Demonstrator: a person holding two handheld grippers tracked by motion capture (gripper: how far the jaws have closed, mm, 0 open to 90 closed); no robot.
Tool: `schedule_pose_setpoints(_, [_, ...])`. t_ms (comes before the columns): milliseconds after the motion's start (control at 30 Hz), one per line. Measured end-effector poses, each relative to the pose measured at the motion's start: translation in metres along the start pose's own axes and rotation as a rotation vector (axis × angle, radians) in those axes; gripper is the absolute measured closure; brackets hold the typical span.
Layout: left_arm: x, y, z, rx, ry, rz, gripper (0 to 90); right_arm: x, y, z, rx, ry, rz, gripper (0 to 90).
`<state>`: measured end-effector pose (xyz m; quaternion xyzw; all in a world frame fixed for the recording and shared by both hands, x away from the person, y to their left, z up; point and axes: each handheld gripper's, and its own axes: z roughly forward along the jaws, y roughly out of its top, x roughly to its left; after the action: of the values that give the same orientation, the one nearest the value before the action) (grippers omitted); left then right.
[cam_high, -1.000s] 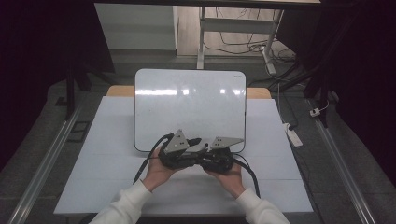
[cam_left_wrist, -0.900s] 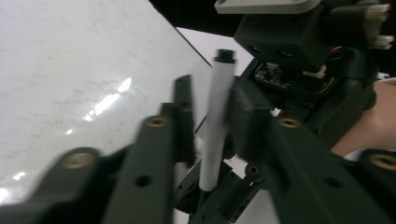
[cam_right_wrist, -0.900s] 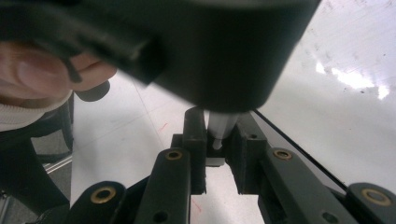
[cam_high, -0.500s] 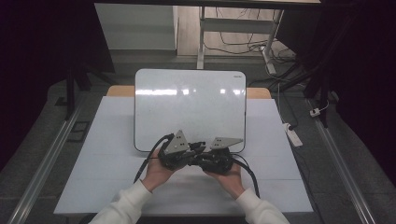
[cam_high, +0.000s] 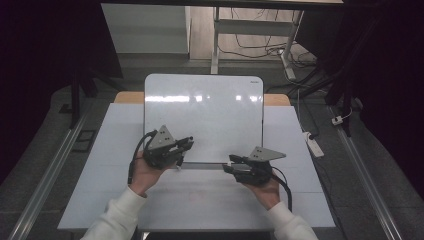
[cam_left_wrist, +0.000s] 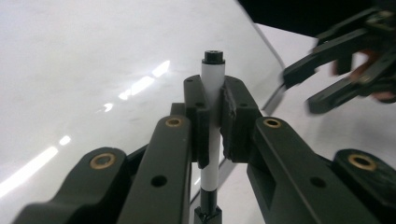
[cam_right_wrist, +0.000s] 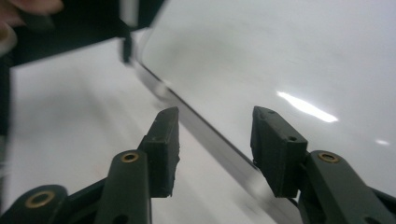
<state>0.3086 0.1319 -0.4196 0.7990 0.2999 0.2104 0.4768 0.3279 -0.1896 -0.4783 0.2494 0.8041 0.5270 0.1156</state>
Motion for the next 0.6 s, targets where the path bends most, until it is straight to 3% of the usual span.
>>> schedule_pose_setpoints(100, [0.011, -0.003, -0.008, 0.006, 0.033, -0.024, 81.0, -0.012, -0.010, -0.016, 0.014, -0.066, -0.006, 49.8])
schedule_pose_setpoints(367, [0.036, -0.009, -0.019, 0.034, 0.091, -0.096, 81.0, -0.033, -0.035, -0.061, 0.002, -0.173, 0.049, 49.6])
schedule_pose_setpoints(600, [0.054, -0.010, -0.009, 0.123, 0.141, -0.127, 80.9, -0.041, -0.047, -0.087, -0.004, -0.241, 0.073, 49.6])
